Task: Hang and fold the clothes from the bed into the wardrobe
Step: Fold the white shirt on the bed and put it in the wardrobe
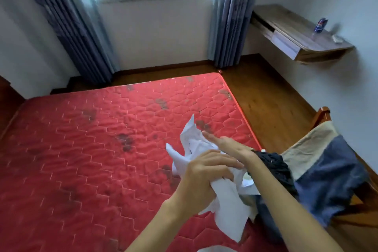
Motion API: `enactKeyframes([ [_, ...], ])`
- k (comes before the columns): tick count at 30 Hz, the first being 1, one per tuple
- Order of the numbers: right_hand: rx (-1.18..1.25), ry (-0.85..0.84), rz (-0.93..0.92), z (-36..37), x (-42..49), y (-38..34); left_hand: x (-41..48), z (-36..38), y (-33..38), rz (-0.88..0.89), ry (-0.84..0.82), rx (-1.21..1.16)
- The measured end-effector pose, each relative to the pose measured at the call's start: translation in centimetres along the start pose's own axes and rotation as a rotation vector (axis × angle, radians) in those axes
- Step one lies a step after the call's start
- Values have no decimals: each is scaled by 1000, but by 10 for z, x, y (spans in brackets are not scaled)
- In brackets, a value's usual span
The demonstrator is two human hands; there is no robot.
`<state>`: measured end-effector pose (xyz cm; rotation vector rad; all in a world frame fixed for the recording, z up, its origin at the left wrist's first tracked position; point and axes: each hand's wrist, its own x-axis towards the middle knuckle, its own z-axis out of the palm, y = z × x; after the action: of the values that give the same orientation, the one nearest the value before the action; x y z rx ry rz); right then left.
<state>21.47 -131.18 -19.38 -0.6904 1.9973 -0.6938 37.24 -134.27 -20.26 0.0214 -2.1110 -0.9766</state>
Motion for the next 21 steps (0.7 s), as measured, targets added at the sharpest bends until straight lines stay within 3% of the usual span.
enactKeyframes([
  [1,-42,-198,104,18,-17,-7,-2,-3,-1,3,-14,9],
  [2,-244,-60,303,46,-34,-22,-4,-8,-2,-19,-35,15],
  [3,-611,104,356,68,-41,-25,-8,-13,-2,-57,-58,12],
  [4,-664,59,361,76,-41,-31,-14,-20,-3,-103,-83,-5],
  [6,-417,-349,149,67,-18,-31,-28,-37,-5,-228,-120,-50],
  [7,-219,-338,-26,71,1,-25,-35,-47,-4,-332,-144,-86],
  [9,242,-308,-52,66,22,-25,-47,-69,-9,-627,-324,-201],
  [11,381,-306,-77,77,31,-23,-62,-90,-20,-832,-540,-423],
  [12,452,-331,-110,78,33,-21,-68,-98,-26,-880,-551,-595],
  [13,527,-355,-126,77,32,-22,-72,-103,-33,-927,-461,-775],
  [15,674,-430,-150,67,32,-23,-71,-105,-41,-1052,-53,-932],
  [17,740,-466,-172,59,32,-19,-64,-102,-52,-1109,408,-744],
  [18,755,-463,-174,59,29,-18,-60,-101,-59,-1124,557,-604],
  [19,756,-454,-161,58,28,-16,-56,-100,-67,-1136,633,-485],
  [21,683,-380,-152,54,22,-14,-44,-98,-76,-1173,530,-420],
])
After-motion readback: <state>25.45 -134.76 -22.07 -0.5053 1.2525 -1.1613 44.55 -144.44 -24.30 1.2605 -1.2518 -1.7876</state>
